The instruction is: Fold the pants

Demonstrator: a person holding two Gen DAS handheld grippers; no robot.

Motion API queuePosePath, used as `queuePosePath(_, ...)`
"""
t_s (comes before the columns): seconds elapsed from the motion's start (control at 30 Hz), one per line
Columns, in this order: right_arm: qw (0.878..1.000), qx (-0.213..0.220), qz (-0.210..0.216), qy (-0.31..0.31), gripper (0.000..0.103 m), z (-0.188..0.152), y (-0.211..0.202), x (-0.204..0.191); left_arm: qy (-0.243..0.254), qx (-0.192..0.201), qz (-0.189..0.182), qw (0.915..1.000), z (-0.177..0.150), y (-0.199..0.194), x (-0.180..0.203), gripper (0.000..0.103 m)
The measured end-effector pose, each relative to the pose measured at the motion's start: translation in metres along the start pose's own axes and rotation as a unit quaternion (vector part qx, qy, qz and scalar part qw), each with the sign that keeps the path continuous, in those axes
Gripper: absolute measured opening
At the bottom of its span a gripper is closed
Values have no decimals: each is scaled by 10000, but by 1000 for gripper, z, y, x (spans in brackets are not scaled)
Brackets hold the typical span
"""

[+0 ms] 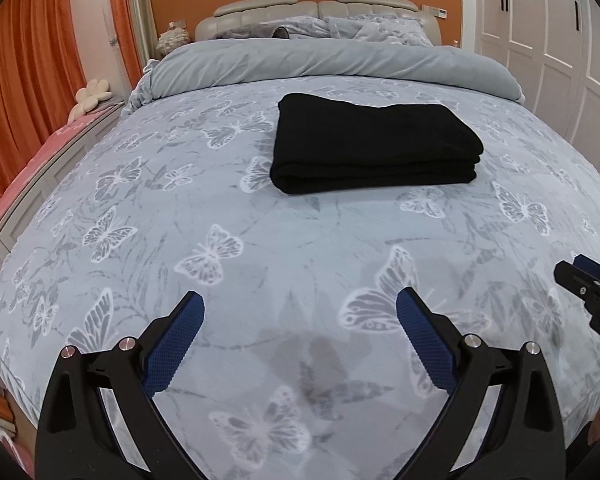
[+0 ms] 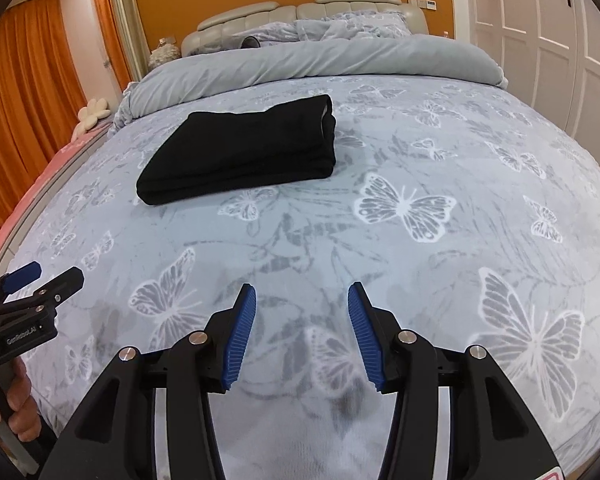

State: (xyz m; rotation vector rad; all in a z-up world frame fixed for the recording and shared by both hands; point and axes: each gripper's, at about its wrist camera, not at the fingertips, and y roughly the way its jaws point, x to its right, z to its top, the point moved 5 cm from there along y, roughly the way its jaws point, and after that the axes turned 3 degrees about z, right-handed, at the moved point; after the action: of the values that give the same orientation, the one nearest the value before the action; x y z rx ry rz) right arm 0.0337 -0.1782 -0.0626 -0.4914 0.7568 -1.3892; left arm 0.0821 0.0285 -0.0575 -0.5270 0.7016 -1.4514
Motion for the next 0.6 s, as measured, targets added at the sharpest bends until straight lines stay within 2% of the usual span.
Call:
queuePosePath(0.17,10000,56,-7,42,56,3,-3,1,-42,17,-107,9999,-4,-4,4,95)
queuePosePath(0.6,9999,88,33,-45,56,7,-4,-5,-138,3,-36,9999,-5,2,0,96)
